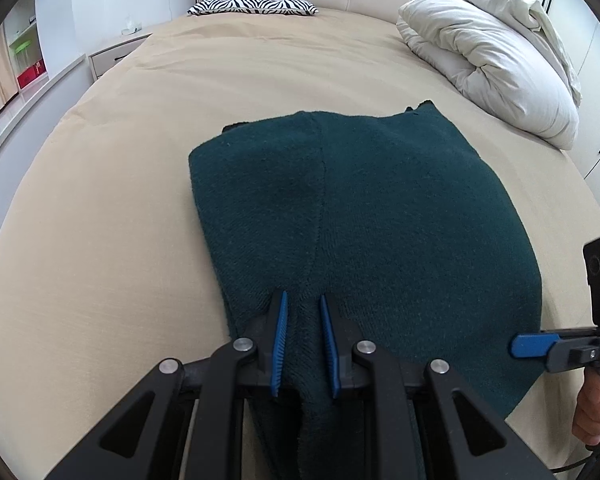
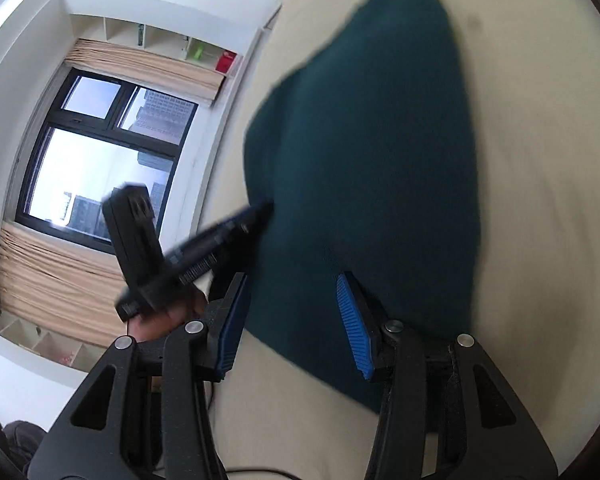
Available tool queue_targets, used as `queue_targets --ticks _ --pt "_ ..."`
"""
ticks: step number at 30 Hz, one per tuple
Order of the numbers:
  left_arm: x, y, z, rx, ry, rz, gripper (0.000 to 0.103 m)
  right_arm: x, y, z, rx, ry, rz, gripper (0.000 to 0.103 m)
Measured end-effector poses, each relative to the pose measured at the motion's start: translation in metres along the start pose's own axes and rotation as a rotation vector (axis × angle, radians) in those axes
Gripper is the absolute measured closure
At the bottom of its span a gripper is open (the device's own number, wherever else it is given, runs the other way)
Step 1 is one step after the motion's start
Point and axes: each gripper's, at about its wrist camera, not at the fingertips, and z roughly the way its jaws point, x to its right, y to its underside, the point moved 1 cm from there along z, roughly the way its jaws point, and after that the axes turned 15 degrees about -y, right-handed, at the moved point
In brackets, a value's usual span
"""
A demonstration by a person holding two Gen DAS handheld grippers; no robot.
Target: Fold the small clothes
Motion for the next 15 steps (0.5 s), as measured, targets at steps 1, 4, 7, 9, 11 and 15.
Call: queue_targets --ticks 1,4,7,9,11,15 --pt "0.000 0.000 0.000 -0.001 0.001 -0.002 0.083 0.005 0.007 -0.010 0.011 -0.023 0.018 0.060" --pt "-0.007 0.000 -0.005 -0.003 0.045 -0.037 0.084 0.021 0.019 -0.034 0.036 -0.069 0.077 0.061" --pt "-0.029 0.002 -0.017 -0.003 0.127 -0.106 0.082 0.018 0.010 -0.040 0.069 -0.017 0.056 0.060" --pt "-0.045 0.004 -0.029 0.024 0.133 -0.162 0.067 0.016 0.013 -0.074 0.113 0.043 0.027 0.057" --pt "-0.055 0.004 -0.037 0.053 0.115 -0.191 0.057 0.010 0.015 -0.108 0.152 0.052 -0.002 0.056" --pt "-0.078 -0.001 -0.028 0.028 0.156 -0.294 0.047 0.004 -0.004 -0.115 0.236 0.113 -0.032 0.042"
